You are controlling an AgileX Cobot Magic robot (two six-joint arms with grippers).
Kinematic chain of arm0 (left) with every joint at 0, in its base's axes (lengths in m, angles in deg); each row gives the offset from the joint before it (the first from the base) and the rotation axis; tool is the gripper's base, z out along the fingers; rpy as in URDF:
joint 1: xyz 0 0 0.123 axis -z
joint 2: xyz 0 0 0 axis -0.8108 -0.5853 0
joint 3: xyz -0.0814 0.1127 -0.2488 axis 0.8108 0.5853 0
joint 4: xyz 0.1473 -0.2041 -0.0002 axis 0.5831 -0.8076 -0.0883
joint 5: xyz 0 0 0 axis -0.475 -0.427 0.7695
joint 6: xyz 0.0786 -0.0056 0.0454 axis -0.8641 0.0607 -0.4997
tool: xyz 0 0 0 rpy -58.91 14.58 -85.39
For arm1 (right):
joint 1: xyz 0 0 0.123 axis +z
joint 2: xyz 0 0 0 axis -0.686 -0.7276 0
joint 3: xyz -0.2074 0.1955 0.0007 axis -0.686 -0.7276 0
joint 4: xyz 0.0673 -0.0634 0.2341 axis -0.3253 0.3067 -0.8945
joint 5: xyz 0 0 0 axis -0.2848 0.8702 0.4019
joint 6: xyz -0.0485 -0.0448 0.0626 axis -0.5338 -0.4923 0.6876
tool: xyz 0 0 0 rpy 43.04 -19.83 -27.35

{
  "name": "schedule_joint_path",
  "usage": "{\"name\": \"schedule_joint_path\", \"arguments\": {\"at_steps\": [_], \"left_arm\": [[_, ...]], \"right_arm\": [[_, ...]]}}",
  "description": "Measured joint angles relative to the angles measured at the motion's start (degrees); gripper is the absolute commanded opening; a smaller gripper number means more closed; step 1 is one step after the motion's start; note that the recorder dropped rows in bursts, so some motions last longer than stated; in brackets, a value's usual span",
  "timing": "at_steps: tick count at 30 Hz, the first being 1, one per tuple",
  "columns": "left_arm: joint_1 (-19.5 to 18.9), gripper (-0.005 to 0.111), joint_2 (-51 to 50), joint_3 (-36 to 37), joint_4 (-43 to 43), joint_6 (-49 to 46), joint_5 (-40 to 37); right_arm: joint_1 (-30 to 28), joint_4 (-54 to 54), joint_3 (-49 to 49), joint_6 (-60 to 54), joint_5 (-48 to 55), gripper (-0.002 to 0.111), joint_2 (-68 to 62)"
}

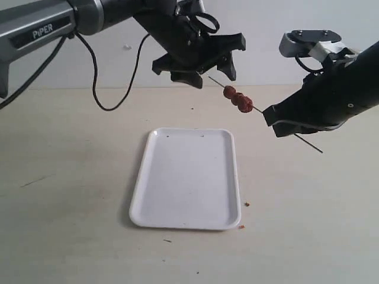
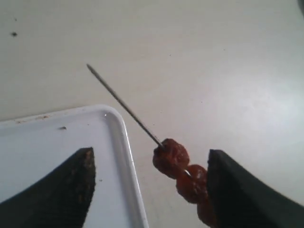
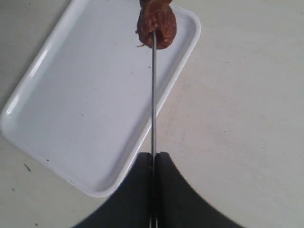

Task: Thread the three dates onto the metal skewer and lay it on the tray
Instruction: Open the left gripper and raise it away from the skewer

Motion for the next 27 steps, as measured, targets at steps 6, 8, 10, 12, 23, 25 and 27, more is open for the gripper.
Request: {"name": "schedule_joint_path", "arguments": {"at_steps": [6,8,10,12,23,25,27], "left_arm": [[3.00,0.002,4.51,0.00,4.46,-2.81,-3.14],[4.22,0.000,5.58,0.00,6.61,-2.86,-5.06],[5.02,0.000,6.34,0.00,8.60,-2.86,-6.69],[5.46,0.000,6.97,0.00,10.28,-2.45,-7.97],[6.49,0.000,14.10,12.30,18.83,1.16,-5.49],[6.49,0.000,15.87,16.67,19.59,1.16,-2.84],[6.49,0.000,18.46,22.00,20.98,1.39,0.44]], "right_arm": [[0.00,-3.10,-1.89,0.24,-1.76,0.000,0.00],[0.00,-3.45,-2.67,0.33,-2.38,0.000,0.00],[0.00,-3.71,-2.81,0.33,-2.65,0.000,0.00],[0.00,-5.04,-2.81,0.33,-2.65,0.000,0.00],[0.00,-12.53,-2.81,1.62,-2.65,0.000,0.00],[0.11,-14.22,-2.81,1.85,-2.65,0.000,-0.13],[0.68,-15.09,-2.81,1.99,-3.22,0.000,-0.53]]}}
